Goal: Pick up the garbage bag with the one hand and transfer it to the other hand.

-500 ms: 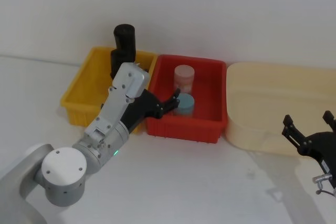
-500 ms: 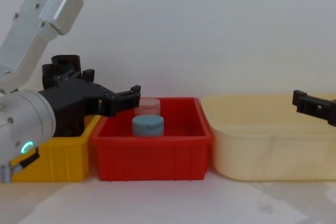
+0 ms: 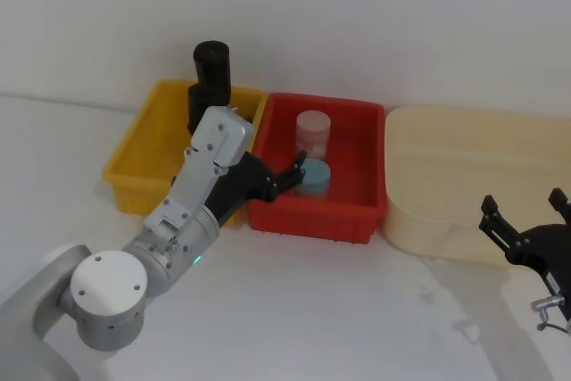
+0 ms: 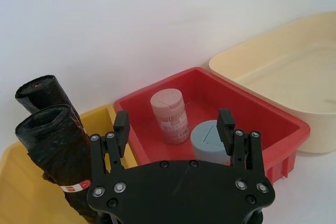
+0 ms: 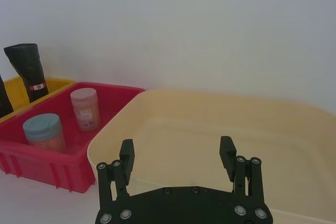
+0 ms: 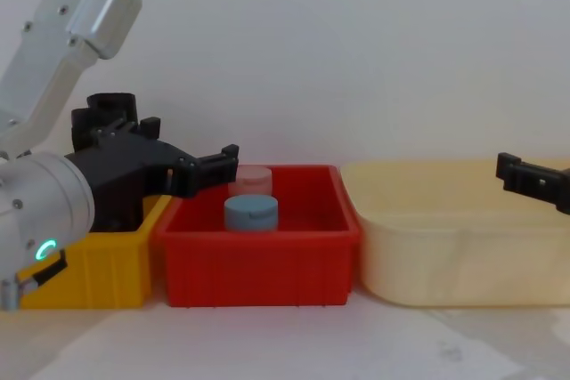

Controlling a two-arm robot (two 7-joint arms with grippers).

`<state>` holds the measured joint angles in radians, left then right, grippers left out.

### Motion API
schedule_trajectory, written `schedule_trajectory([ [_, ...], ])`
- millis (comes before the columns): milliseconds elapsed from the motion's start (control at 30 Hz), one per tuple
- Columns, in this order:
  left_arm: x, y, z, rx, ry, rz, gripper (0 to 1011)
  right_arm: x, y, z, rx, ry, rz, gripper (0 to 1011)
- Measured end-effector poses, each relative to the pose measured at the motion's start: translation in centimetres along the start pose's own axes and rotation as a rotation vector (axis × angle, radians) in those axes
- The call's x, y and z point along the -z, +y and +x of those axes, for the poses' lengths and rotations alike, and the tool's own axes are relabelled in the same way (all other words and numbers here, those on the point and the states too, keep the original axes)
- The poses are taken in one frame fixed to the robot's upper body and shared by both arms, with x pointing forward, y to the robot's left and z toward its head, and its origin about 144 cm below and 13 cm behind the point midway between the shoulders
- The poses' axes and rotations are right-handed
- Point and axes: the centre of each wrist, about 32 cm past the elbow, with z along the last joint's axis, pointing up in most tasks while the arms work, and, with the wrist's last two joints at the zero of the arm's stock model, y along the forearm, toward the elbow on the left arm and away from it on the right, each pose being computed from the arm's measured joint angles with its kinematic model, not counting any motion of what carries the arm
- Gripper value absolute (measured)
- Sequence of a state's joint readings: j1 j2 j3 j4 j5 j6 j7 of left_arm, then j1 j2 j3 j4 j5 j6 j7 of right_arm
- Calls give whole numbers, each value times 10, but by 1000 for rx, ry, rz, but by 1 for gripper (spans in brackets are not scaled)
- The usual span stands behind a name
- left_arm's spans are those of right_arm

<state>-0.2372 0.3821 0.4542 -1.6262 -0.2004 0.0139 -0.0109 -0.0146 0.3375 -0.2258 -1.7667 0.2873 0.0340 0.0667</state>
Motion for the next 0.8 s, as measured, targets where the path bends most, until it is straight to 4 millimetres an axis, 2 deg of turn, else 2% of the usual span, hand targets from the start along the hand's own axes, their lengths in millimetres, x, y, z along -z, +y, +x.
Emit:
schedule_trajectory([
  [800,0,0,0,0,0,0,1000,0,0,0,0,0,0,1001],
])
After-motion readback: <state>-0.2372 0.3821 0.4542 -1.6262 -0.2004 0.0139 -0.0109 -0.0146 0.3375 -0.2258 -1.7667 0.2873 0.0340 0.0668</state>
